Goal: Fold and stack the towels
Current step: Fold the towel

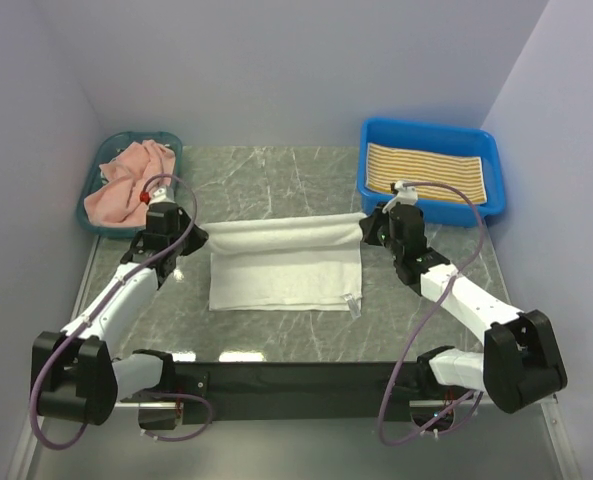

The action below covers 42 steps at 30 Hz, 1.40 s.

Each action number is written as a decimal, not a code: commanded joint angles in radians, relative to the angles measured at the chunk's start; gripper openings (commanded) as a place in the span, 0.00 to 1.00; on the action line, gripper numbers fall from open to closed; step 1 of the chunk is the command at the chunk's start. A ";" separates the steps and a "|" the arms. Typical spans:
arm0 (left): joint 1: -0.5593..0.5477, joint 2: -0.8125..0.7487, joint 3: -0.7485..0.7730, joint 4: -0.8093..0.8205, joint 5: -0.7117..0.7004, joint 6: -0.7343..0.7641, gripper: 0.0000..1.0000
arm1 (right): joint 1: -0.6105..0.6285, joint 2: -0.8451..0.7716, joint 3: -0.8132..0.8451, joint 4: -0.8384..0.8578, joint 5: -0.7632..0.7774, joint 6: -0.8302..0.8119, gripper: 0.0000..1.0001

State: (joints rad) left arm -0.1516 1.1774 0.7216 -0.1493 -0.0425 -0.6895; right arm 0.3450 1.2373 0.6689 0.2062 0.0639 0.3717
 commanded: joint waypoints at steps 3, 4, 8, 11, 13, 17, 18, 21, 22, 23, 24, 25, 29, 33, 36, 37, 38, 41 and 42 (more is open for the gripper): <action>0.027 -0.055 -0.018 -0.036 -0.094 -0.004 0.06 | -0.035 -0.045 -0.037 -0.013 0.113 0.044 0.00; 0.027 -0.048 0.002 -0.041 -0.092 0.002 0.06 | -0.037 -0.036 -0.031 -0.013 0.113 0.042 0.00; 0.027 -0.024 0.077 -0.039 -0.118 0.054 0.05 | -0.037 -0.032 0.007 0.017 0.139 -0.017 0.00; 0.029 -0.015 0.108 0.042 -0.171 0.110 0.05 | -0.035 -0.004 0.044 0.093 0.158 -0.089 0.00; 0.029 0.010 0.139 0.089 -0.217 0.140 0.05 | -0.037 0.058 0.090 0.099 0.168 -0.114 0.00; 0.030 0.140 0.196 0.167 -0.244 0.176 0.07 | -0.037 0.197 0.225 0.111 0.177 -0.174 0.00; 0.030 0.168 0.209 0.181 -0.246 0.177 0.07 | -0.035 0.227 0.247 0.114 0.180 -0.184 0.00; 0.032 0.280 0.260 0.223 -0.249 0.183 0.10 | -0.037 0.342 0.331 0.113 0.200 -0.221 0.00; 0.034 0.309 0.284 0.232 -0.250 0.183 0.11 | -0.037 0.396 0.352 0.111 0.205 -0.243 0.00; 0.035 0.359 0.297 0.240 -0.250 0.183 0.13 | -0.037 0.424 0.409 0.090 0.217 -0.246 0.00; 0.037 0.384 0.308 0.254 -0.252 0.182 0.14 | -0.037 0.450 0.450 0.052 0.229 -0.243 0.00; 0.038 0.410 0.318 0.261 -0.255 0.179 0.15 | -0.038 0.497 0.477 0.048 0.232 -0.255 0.00; 0.052 0.530 0.389 0.264 -0.267 0.177 0.15 | -0.037 0.580 0.615 0.004 0.264 -0.283 0.00; 0.060 0.611 0.455 0.249 -0.278 0.199 0.20 | -0.037 0.687 0.745 -0.085 0.324 -0.307 0.01; 0.064 0.659 0.504 0.225 -0.275 0.209 0.32 | -0.037 0.737 0.824 -0.131 0.365 -0.327 0.06; 0.064 0.669 0.519 0.214 -0.275 0.215 0.37 | -0.037 0.743 0.846 -0.142 0.372 -0.333 0.13; 0.066 0.671 0.526 0.206 -0.278 0.212 0.46 | -0.037 0.751 0.857 -0.146 0.370 -0.335 0.18; 0.069 0.647 0.532 0.186 -0.251 0.188 0.59 | -0.035 0.749 0.880 -0.169 0.356 -0.324 0.61; 0.069 0.634 0.529 0.182 -0.241 0.179 0.62 | -0.032 0.739 0.880 -0.172 0.353 -0.321 0.64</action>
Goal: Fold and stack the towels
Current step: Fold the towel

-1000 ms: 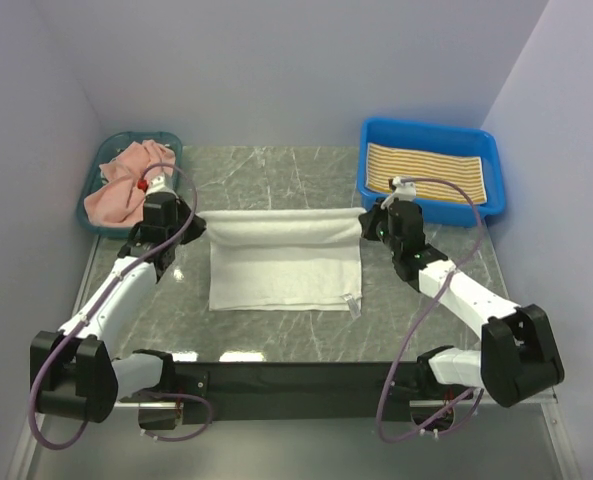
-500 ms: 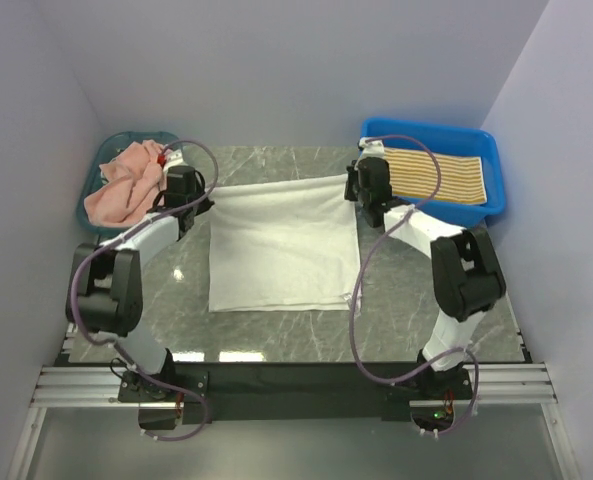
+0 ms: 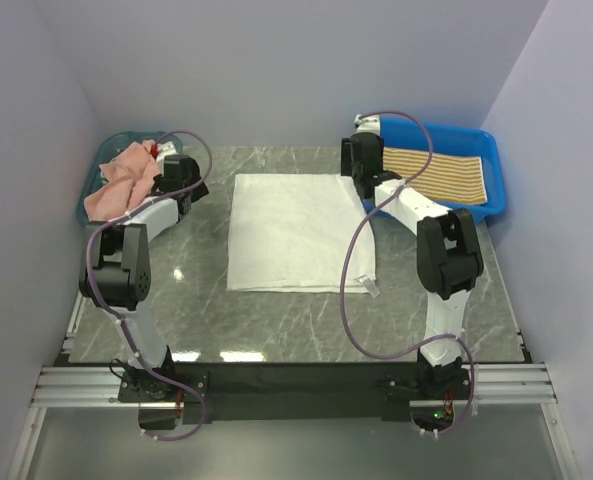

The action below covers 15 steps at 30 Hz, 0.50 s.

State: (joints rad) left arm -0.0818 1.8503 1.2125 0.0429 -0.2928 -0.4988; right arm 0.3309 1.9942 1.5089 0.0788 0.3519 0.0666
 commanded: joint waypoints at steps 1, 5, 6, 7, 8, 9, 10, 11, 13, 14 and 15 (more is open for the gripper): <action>-0.001 -0.069 0.033 -0.017 0.024 -0.030 0.66 | -0.015 -0.028 0.042 -0.056 0.061 -0.008 0.68; -0.016 -0.166 0.018 -0.113 0.036 -0.125 0.80 | 0.000 -0.092 0.019 -0.071 0.097 0.019 0.72; -0.025 -0.187 0.001 -0.150 0.037 -0.164 0.80 | 0.008 -0.124 0.013 -0.071 0.102 0.027 0.72; -0.038 -0.206 -0.007 -0.165 0.038 -0.176 0.81 | 0.013 -0.141 0.004 -0.101 0.102 0.048 0.72; -0.071 -0.235 -0.013 -0.178 0.056 -0.184 0.80 | 0.025 -0.159 -0.013 -0.138 0.079 0.062 0.72; -0.093 -0.246 -0.018 -0.211 0.057 -0.202 0.79 | 0.030 -0.193 -0.025 -0.158 0.070 0.079 0.72; -0.143 -0.256 -0.030 -0.221 0.066 -0.208 0.77 | 0.040 -0.213 -0.060 -0.197 0.062 0.120 0.71; -0.168 -0.257 -0.033 -0.233 0.075 -0.210 0.76 | 0.042 -0.233 -0.082 -0.212 0.053 0.146 0.70; -0.219 -0.243 -0.044 -0.254 0.087 -0.234 0.74 | 0.042 -0.293 -0.165 -0.243 -0.022 0.229 0.69; -0.264 -0.234 -0.047 -0.259 0.096 -0.238 0.72 | 0.042 -0.314 -0.197 -0.247 -0.046 0.257 0.68; -0.286 -0.221 -0.050 -0.265 0.099 -0.251 0.71 | 0.042 -0.349 -0.228 -0.252 -0.107 0.283 0.67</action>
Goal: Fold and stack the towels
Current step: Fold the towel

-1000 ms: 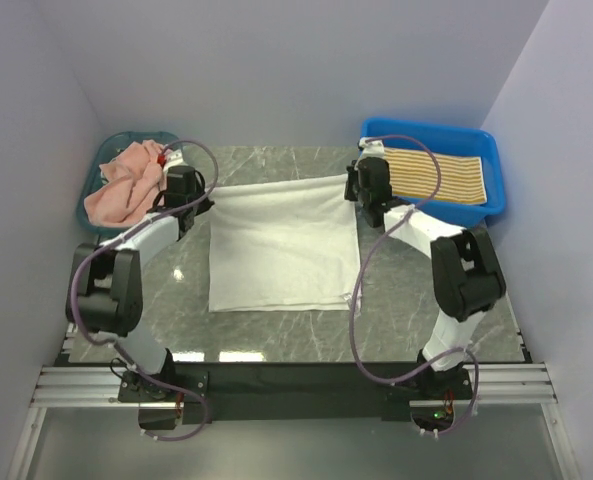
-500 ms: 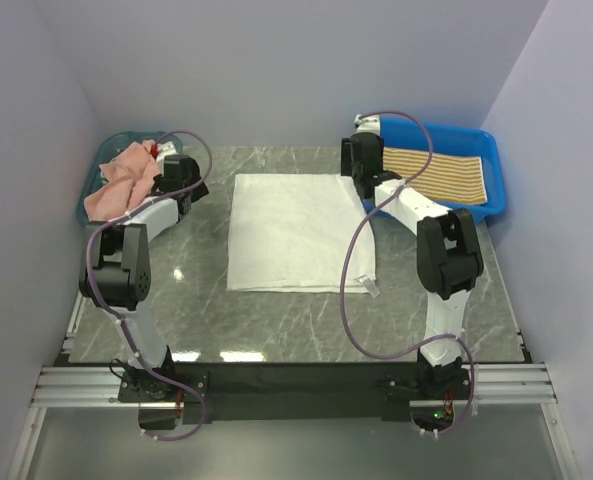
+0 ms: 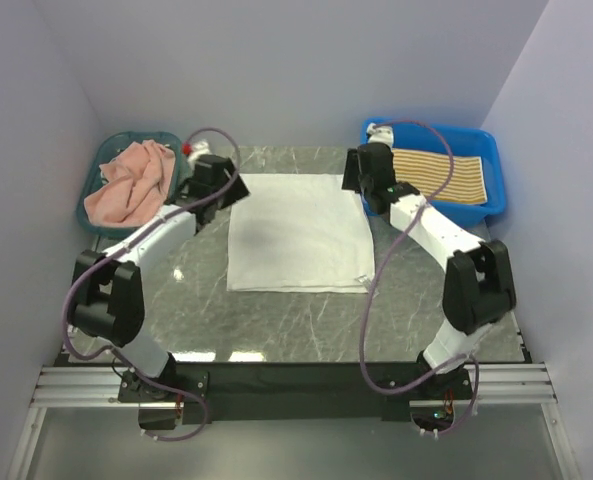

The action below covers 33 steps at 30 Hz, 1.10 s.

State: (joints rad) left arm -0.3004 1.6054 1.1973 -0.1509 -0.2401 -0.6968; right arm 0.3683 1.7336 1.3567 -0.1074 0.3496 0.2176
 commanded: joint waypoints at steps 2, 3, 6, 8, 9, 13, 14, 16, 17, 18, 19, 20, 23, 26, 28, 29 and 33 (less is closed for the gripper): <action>-0.120 0.060 -0.045 -0.090 0.042 -0.063 0.67 | 0.004 -0.118 -0.161 -0.064 -0.179 0.189 0.65; -0.132 0.077 -0.056 -0.099 0.041 -0.073 0.65 | 0.006 -0.137 -0.188 -0.060 -0.208 0.206 0.63; -0.170 0.126 -0.102 -0.125 0.045 -0.092 0.60 | 0.008 -0.155 -0.277 -0.044 -0.319 0.253 0.58; -0.192 0.142 -0.139 -0.142 0.047 -0.104 0.55 | 0.009 -0.157 -0.327 -0.043 -0.374 0.282 0.55; -0.203 0.137 -0.183 -0.148 0.042 -0.122 0.52 | 0.011 -0.157 -0.365 -0.040 -0.408 0.307 0.55; -0.212 0.082 -0.332 -0.173 0.047 -0.184 0.49 | 0.015 -0.167 -0.483 -0.025 -0.461 0.365 0.54; -0.212 0.062 -0.367 -0.174 0.048 -0.194 0.49 | 0.018 -0.169 -0.514 -0.018 -0.486 0.377 0.54; -0.213 -0.007 -0.467 -0.176 0.062 -0.225 0.49 | 0.027 -0.187 -0.607 0.004 -0.511 0.406 0.54; -0.218 -0.033 -0.502 -0.177 0.080 -0.237 0.50 | 0.043 -0.196 -0.640 0.011 -0.520 0.417 0.54; -0.220 -0.062 -0.563 -0.180 0.090 -0.262 0.50 | 0.049 -0.221 -0.674 0.020 -0.532 0.442 0.54; -0.224 -0.125 -0.594 -0.196 0.097 -0.277 0.50 | 0.060 -0.238 -0.742 0.043 -0.535 0.456 0.54; -0.227 -0.162 -0.625 -0.203 0.110 -0.294 0.50 | 0.079 -0.273 -0.777 0.057 -0.538 0.469 0.55; -0.230 -0.327 -0.741 -0.233 0.133 -0.368 0.50 | 0.124 -0.342 -0.879 0.090 -0.572 0.528 0.55; -0.229 -0.502 -0.804 -0.279 0.148 -0.424 0.52 | 0.196 -0.431 -0.918 0.094 -0.572 0.562 0.55; -0.229 -0.596 -0.797 -0.308 0.140 -0.437 0.54 | 0.204 -0.485 -0.909 0.103 -0.598 0.562 0.55; -0.229 -0.617 -0.786 -0.328 0.139 -0.435 0.54 | 0.202 -0.534 -0.892 0.095 -0.592 0.556 0.55; -0.232 -0.633 -0.667 -0.290 0.182 -0.374 0.54 | 0.201 -0.565 -0.747 0.090 -0.552 0.464 0.56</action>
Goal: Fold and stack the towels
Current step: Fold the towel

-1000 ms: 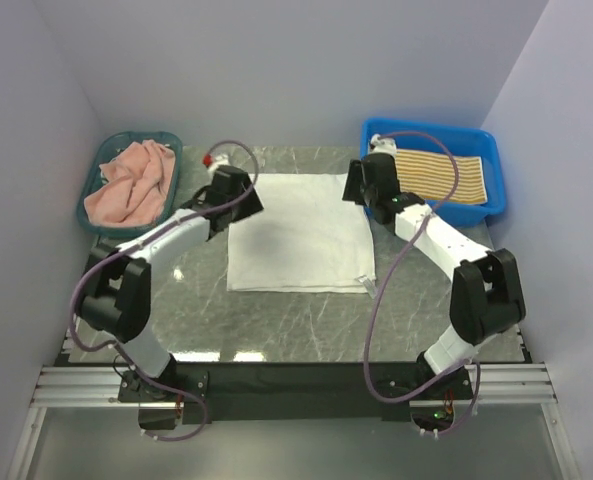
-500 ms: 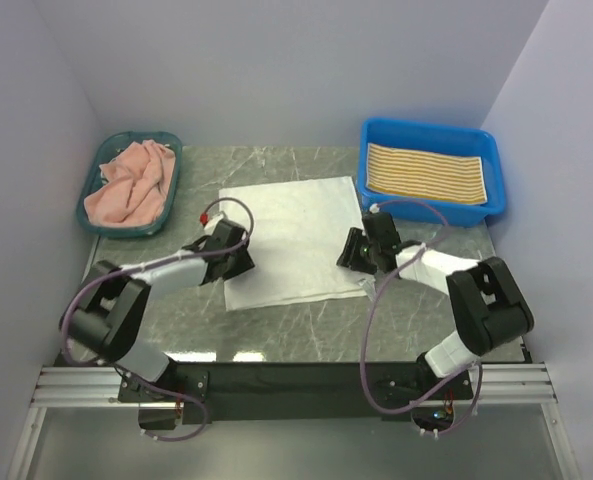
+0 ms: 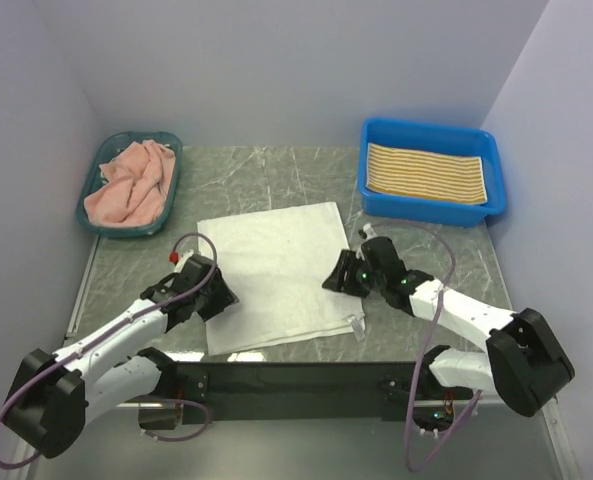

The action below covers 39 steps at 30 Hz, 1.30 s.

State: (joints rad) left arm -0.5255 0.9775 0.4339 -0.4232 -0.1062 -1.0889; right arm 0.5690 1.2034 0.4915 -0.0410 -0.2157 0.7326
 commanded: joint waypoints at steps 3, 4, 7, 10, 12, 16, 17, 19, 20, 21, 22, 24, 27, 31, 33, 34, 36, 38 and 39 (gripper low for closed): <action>-0.028 0.081 0.191 0.035 0.085 0.058 0.52 | -0.004 0.047 0.258 0.039 -0.005 -0.093 0.56; -0.059 0.140 0.212 0.050 0.094 0.067 0.50 | -0.004 0.074 0.316 0.099 -0.008 -0.096 0.55; -0.117 0.280 0.287 0.095 0.099 0.104 0.48 | -0.011 0.215 0.425 0.151 -0.053 -0.085 0.54; -0.218 0.404 0.321 0.107 0.099 0.118 0.44 | -0.012 0.358 0.511 0.208 -0.091 -0.070 0.54; -0.255 0.443 0.296 0.129 0.102 0.109 0.41 | -0.017 0.444 0.542 0.214 -0.097 -0.073 0.53; -0.341 0.512 0.226 0.170 0.145 0.072 0.38 | -0.035 0.565 0.596 0.217 -0.090 -0.084 0.53; -0.352 0.513 0.210 0.175 0.143 0.063 0.38 | -0.041 0.609 0.602 0.216 -0.088 -0.085 0.53; -0.378 0.512 0.164 0.173 0.143 0.034 0.37 | -0.060 0.648 0.610 0.211 -0.077 -0.093 0.53; -0.384 0.506 0.151 0.170 0.143 0.024 0.36 | -0.067 0.682 0.614 0.207 -0.070 -0.096 0.53; -0.390 0.495 0.123 0.169 0.145 0.009 0.36 | -0.073 0.697 0.614 0.202 -0.062 -0.096 0.53; -0.402 0.474 0.112 0.166 0.146 0.003 0.36 | -0.090 0.711 0.616 0.204 -0.059 -0.096 0.53; -0.410 0.446 0.088 0.141 0.140 -0.011 0.36 | -0.112 0.743 0.613 0.204 -0.056 -0.084 0.53; -0.415 0.389 0.062 0.109 0.142 -0.014 0.36 | -0.136 0.752 0.596 0.193 -0.027 -0.078 0.53; -0.415 0.319 0.043 0.083 0.151 -0.014 0.38 | -0.141 0.719 0.596 0.147 0.007 -0.107 0.53; -0.415 0.285 0.054 0.063 0.142 -0.014 0.41 | -0.141 0.679 0.611 0.127 0.016 -0.148 0.53; -0.413 0.273 0.066 0.034 0.131 -0.016 0.47 | -0.139 0.662 0.622 0.098 0.024 -0.168 0.53; -0.409 0.244 0.143 -0.014 0.079 0.007 0.58 | -0.141 0.613 0.680 0.052 0.053 -0.266 0.54; -0.372 0.237 0.259 -0.092 0.048 0.071 0.70 | -0.141 0.581 0.735 -0.043 0.087 -0.365 0.54; -0.352 0.237 0.297 -0.110 0.021 0.099 0.73 | -0.139 0.575 0.790 -0.072 0.101 -0.487 0.54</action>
State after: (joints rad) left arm -0.9142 1.2373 0.6029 -0.3878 -0.0101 -1.0748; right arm 0.4362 1.8694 1.1530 -0.0261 -0.2001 0.4839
